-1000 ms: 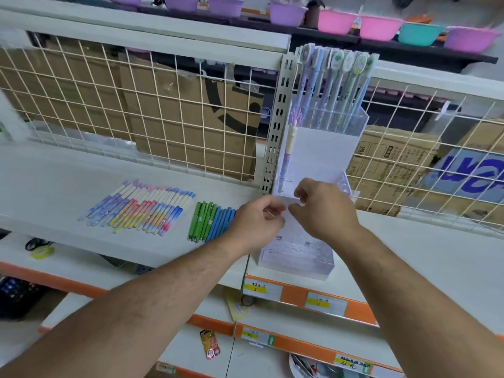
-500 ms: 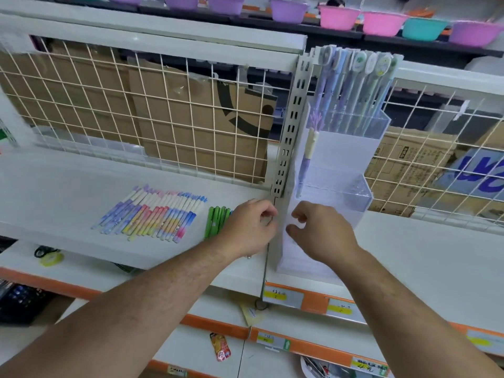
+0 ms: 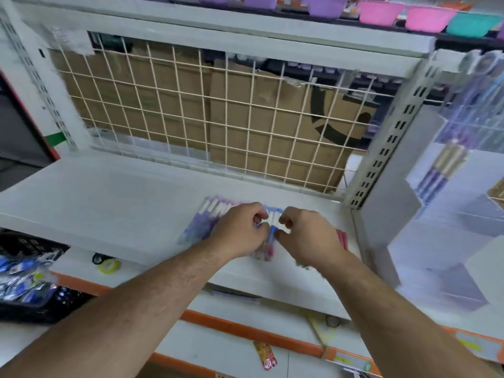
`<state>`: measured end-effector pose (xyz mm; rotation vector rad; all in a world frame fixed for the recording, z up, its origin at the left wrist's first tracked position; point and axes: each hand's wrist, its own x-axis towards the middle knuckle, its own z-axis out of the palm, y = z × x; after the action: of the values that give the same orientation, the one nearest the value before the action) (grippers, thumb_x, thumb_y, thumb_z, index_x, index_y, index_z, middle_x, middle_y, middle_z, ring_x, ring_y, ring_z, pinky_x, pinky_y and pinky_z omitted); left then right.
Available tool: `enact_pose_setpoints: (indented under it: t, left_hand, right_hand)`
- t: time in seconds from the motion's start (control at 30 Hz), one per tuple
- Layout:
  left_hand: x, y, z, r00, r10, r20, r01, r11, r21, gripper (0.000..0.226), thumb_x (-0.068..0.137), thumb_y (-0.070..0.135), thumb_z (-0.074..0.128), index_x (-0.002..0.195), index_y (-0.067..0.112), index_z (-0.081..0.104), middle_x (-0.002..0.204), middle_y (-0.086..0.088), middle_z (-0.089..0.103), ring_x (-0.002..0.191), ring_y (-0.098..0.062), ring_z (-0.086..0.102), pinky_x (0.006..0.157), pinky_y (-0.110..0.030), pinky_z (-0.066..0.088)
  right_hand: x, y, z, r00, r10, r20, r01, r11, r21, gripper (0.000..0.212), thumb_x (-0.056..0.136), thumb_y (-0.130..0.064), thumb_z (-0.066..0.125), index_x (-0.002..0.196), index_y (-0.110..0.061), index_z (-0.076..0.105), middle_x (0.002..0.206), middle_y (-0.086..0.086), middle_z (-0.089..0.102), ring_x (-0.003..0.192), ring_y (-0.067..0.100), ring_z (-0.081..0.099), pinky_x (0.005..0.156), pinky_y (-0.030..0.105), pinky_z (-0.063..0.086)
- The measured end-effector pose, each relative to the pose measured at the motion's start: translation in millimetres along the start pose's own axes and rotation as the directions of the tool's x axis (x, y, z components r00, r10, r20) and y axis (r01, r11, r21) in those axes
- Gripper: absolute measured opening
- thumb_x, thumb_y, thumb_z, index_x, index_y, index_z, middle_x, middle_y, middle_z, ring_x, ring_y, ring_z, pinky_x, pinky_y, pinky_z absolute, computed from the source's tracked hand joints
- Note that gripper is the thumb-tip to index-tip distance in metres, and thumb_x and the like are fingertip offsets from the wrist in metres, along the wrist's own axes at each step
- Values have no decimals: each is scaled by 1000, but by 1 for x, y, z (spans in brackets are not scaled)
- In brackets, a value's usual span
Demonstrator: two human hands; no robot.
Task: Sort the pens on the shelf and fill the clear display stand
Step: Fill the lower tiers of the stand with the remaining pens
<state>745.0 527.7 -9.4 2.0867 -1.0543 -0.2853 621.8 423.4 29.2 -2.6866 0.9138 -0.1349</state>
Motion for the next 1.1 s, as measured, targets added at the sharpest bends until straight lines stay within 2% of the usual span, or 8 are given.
enact_pose_setpoints:
  t: [0.07, 0.2, 0.33, 0.47, 0.57, 0.67, 0.87, 1.1]
  left_hand:
    - [1, -26, -19, 1000, -24, -12, 24, 999, 24, 15, 83, 17, 65, 98, 20, 69, 82, 9, 65, 86, -17, 65, 82, -30, 52]
    - [8, -76, -52, 992, -106, -70, 115, 983, 145, 14, 85, 26, 64, 98, 20, 66, 92, 1, 67, 88, -20, 63, 79, -30, 50]
    - [16, -110, -65, 976, -214, -39, 217, 949, 230, 28, 87, 42, 66, 92, 19, 51, 95, -3, 57, 92, -25, 58, 70, -32, 41]
    - [26, -120, -67, 955, -298, -5, 289, 922, 257, 47, 82, 51, 70, 103, 13, 52, 103, -6, 57, 95, -26, 59, 68, -30, 37]
    - [32, -121, -68, 949, -316, 9, 299, 905, 303, 33, 86, 43, 67, 91, 16, 47, 102, -7, 63, 80, -24, 57, 62, -29, 39]
    - [34, -125, -68, 941, -338, 9, 320, 897, 305, 25, 89, 36, 63, 92, 17, 47, 102, -6, 62, 70, -22, 53, 55, -27, 40]
    - [37, -128, -72, 941, -337, 2, 317, 888, 334, 20, 95, 31, 55, 100, 11, 55, 108, -12, 66, 100, -32, 64, 70, -29, 44]
    - [43, -130, -71, 921, -387, 39, 350, 868, 352, 29, 94, 21, 50, 121, 12, 56, 123, -8, 62, 112, -29, 62, 74, -26, 41]
  right_hand:
    - [8, -26, 14, 1000, 6, 15, -6, 1000, 15, 26, 89, -38, 63, 113, -26, 65, 109, 0, 71, 104, 28, 65, 79, 30, 48]
    - [20, -66, 36, 998, 13, 57, -14, 999, 34, 15, 90, -35, 59, 99, -24, 63, 79, -2, 69, 80, 25, 70, 76, 32, 56]
    - [29, -87, 43, 997, 36, 73, -38, 999, 25, 13, 92, -38, 56, 97, -26, 61, 84, -5, 70, 71, 20, 68, 71, 30, 55]
    - [36, -95, 41, 995, 63, 72, -66, 997, 33, 16, 93, -37, 57, 104, -27, 62, 89, -6, 72, 74, 18, 68, 73, 31, 56]
    - [41, -99, 41, 995, 74, 70, -75, 997, 19, 20, 92, -37, 58, 109, -27, 64, 101, -7, 70, 88, 19, 66, 77, 31, 55]
    - [47, -104, 47, 993, 83, 78, -86, 996, 32, 19, 92, -38, 59, 107, -27, 64, 101, -6, 69, 90, 20, 65, 79, 33, 56]
    - [51, -109, 59, 990, 98, 100, -103, 993, 50, 14, 91, -38, 58, 97, -27, 64, 96, -5, 68, 85, 20, 65, 79, 36, 57]
    - [52, -100, 60, 987, 108, 116, -114, 992, 45, 16, 93, -40, 58, 104, -30, 65, 94, -9, 70, 75, 15, 70, 75, 31, 57]
